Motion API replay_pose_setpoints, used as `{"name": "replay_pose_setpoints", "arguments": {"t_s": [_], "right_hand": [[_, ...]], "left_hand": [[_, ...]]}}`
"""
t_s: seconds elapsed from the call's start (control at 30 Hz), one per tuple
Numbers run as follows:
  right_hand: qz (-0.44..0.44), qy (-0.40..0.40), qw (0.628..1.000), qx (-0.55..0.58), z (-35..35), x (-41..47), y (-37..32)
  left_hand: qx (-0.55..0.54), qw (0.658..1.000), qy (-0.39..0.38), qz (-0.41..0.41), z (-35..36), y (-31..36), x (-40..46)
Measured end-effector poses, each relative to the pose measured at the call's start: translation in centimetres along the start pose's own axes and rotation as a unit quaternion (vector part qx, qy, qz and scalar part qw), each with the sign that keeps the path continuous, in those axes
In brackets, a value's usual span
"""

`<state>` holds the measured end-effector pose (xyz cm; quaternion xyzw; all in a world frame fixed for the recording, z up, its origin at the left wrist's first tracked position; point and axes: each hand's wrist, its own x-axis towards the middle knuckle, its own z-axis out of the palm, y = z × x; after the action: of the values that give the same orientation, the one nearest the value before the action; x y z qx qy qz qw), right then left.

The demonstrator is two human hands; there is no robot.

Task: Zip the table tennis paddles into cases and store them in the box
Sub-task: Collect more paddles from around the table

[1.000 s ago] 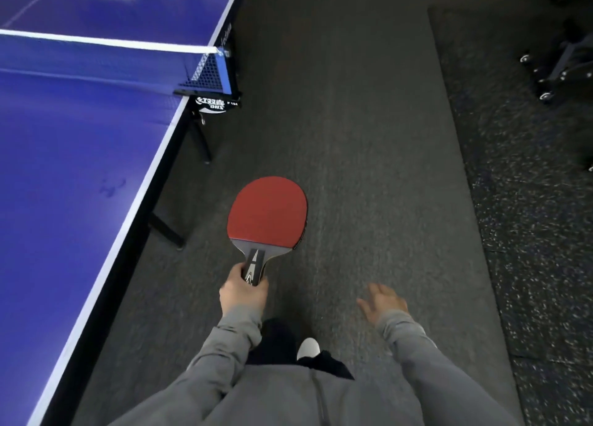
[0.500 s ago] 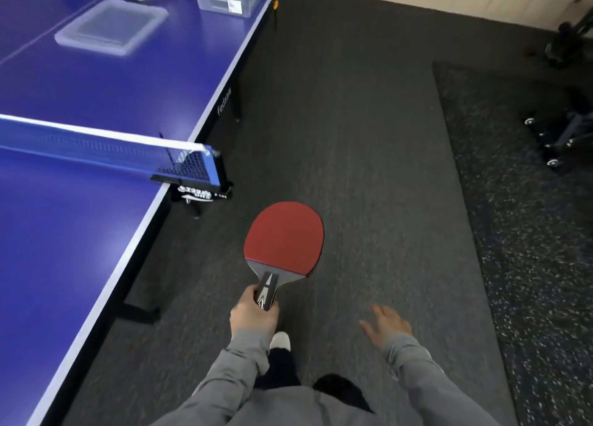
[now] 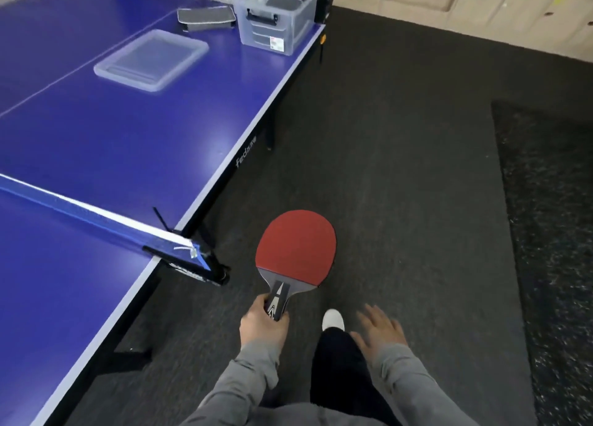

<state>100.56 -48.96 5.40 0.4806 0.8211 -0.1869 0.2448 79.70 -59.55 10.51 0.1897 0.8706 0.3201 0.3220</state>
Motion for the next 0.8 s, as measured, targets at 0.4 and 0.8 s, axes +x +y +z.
{"name": "replay_pose_setpoints", "arguments": {"t_s": [0.4, 0.8], "right_hand": [[-0.189, -0.052, 0.964, -0.182, -16.6, 19.8, 3.9], [-0.291, -0.005, 0.928, -0.233, -26.8, 35.6, -6.7]], "left_hand": [[-0.09, 0.977, 0.133, -0.143, 4.5, 12.7, 10.8], [-0.195, 0.9, 0.292, -0.258, -0.2, 14.2, 24.4]]}}
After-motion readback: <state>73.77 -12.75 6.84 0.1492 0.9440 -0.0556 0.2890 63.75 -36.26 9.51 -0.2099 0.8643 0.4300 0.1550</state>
